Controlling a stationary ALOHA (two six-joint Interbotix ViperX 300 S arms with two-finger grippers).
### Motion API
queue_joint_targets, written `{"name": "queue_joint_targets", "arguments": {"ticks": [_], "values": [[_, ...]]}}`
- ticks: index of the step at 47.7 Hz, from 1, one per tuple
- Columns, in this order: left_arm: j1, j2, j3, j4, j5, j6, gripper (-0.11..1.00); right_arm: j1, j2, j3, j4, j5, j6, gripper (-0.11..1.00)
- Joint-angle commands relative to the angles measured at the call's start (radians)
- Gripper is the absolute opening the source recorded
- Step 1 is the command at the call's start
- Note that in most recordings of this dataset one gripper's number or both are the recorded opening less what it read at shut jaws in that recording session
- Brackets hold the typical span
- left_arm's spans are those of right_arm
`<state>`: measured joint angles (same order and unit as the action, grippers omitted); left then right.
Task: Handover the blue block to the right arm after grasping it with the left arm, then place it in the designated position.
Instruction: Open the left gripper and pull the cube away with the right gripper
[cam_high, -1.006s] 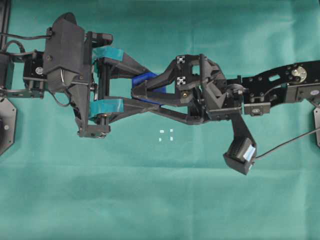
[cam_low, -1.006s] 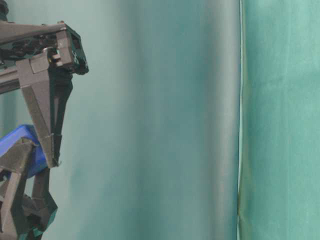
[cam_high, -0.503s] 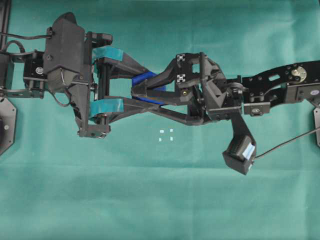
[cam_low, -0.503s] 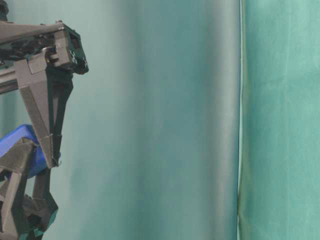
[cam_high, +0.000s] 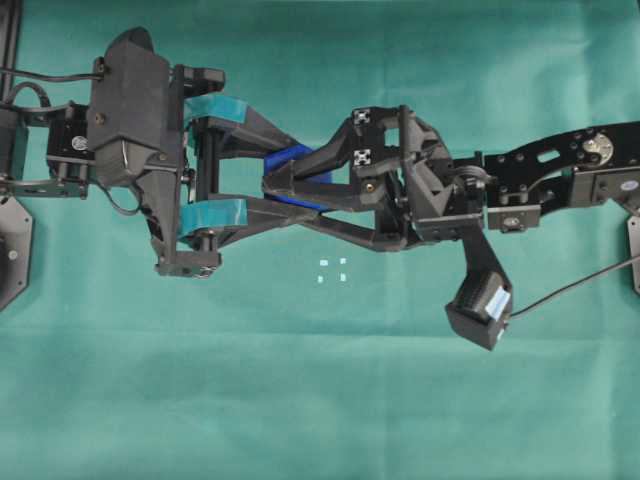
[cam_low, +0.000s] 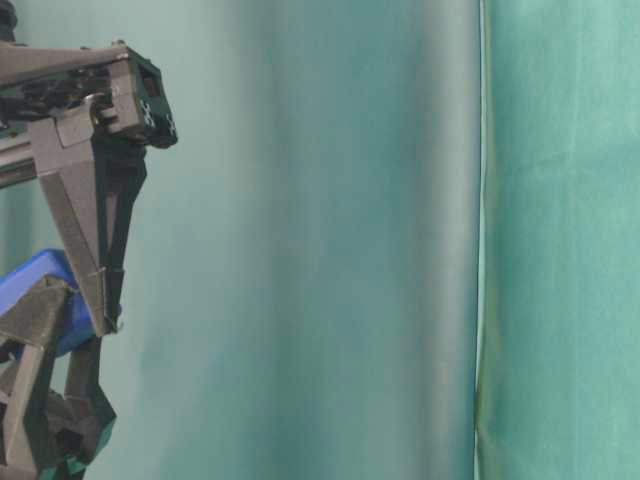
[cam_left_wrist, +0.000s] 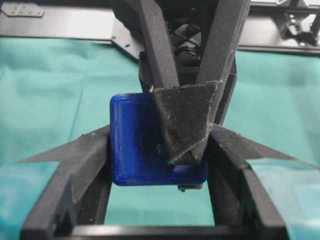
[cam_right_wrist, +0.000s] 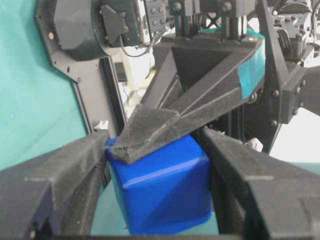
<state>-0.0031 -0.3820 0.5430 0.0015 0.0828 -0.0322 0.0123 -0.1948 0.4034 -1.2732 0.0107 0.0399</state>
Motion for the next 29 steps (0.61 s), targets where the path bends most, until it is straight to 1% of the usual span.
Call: {"name": "queue_joint_targets", "arguments": {"ticks": [1, 12, 14, 16, 18, 20, 22, 25, 29], "values": [[-0.017, -0.017, -0.009, 0.003, -0.003, 0.002, 0.46, -0.006, -0.021, -0.011, 0.005, 0.003, 0.011, 0.6], [-0.023, -0.017, -0.009, -0.002, -0.005, -0.008, 0.47, -0.006, -0.021, -0.011, 0.006, 0.003, 0.011, 0.6], [-0.025, -0.017, -0.009, -0.003, -0.009, -0.009, 0.54, -0.006, -0.021, -0.011, 0.006, 0.005, 0.011, 0.6], [-0.029, -0.017, -0.009, -0.003, -0.009, -0.009, 0.67, -0.006, -0.021, -0.011, 0.006, 0.005, 0.011, 0.6], [-0.031, -0.017, -0.009, -0.005, -0.011, -0.008, 0.78, -0.006, -0.023, -0.011, 0.006, 0.005, 0.011, 0.6], [-0.031, -0.018, -0.009, -0.003, -0.009, -0.009, 0.88, -0.006, -0.023, -0.009, 0.006, 0.005, 0.011, 0.6], [-0.031, -0.02, -0.009, -0.003, -0.005, -0.008, 0.95, -0.006, -0.021, -0.009, 0.006, 0.005, 0.011, 0.6], [-0.031, -0.021, -0.006, -0.003, -0.003, -0.009, 1.0, -0.006, -0.021, -0.009, 0.006, 0.005, 0.011, 0.6], [-0.031, -0.025, -0.005, -0.005, -0.003, -0.008, 1.0, -0.006, -0.021, -0.009, 0.006, 0.003, 0.011, 0.6]]}}
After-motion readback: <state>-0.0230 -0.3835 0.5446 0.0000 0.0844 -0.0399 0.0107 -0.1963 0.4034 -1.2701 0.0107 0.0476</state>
